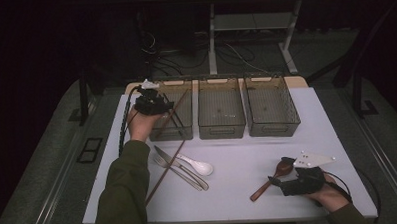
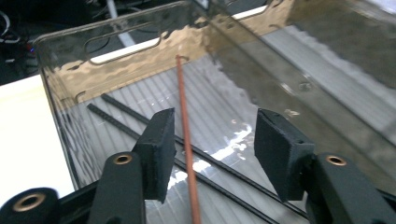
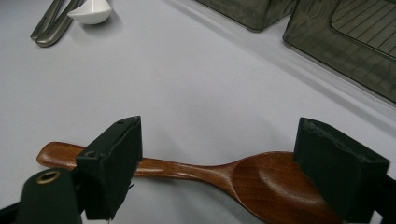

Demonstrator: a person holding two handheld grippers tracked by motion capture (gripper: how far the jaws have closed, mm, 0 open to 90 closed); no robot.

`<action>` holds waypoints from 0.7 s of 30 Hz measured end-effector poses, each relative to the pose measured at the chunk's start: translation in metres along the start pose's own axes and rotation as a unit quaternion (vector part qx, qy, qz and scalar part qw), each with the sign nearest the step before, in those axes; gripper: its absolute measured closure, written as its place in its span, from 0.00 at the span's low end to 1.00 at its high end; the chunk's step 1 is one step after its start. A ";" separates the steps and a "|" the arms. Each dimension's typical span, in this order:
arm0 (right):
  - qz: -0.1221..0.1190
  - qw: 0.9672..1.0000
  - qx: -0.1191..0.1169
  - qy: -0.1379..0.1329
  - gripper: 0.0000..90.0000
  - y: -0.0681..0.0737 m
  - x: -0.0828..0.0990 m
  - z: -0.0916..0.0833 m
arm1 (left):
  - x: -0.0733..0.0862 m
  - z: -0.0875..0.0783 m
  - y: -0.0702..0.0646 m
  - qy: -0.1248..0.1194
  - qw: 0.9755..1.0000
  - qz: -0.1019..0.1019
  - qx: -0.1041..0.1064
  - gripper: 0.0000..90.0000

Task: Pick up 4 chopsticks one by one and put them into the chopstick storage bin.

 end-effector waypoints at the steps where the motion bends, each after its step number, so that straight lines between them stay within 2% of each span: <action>1: -0.001 1.000 0.000 0.000 0.17 0.000 0.000 0.000 | 0.000 -0.003 -0.002 -0.003 1.000 -0.001 0.003 0.49; 5: -0.001 1.000 -0.001 -0.001 0.17 0.001 0.000 0.000 | 0.000 -0.017 -0.007 -0.013 0.999 -0.001 0.032 0.42; 10: -0.001 1.000 -0.001 -0.002 0.17 0.000 0.000 0.000 | 0.003 -0.035 -0.018 -0.016 0.999 0.014 0.043 0.32; 21: -0.001 1.000 0.000 -0.002 0.17 0.000 -0.001 0.000 | 0.017 -0.072 -0.051 -0.027 0.998 0.019 0.058 0.28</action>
Point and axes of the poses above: each handheld gripper's, and its own axes: z roughly forward along the jaws, x roughly out of its underside, y roughly to its left, the point moved 2 cm from there along z, roughly forward along the jaws, and after that the axes turned 8 degrees about -y, right-handed, at the moved point
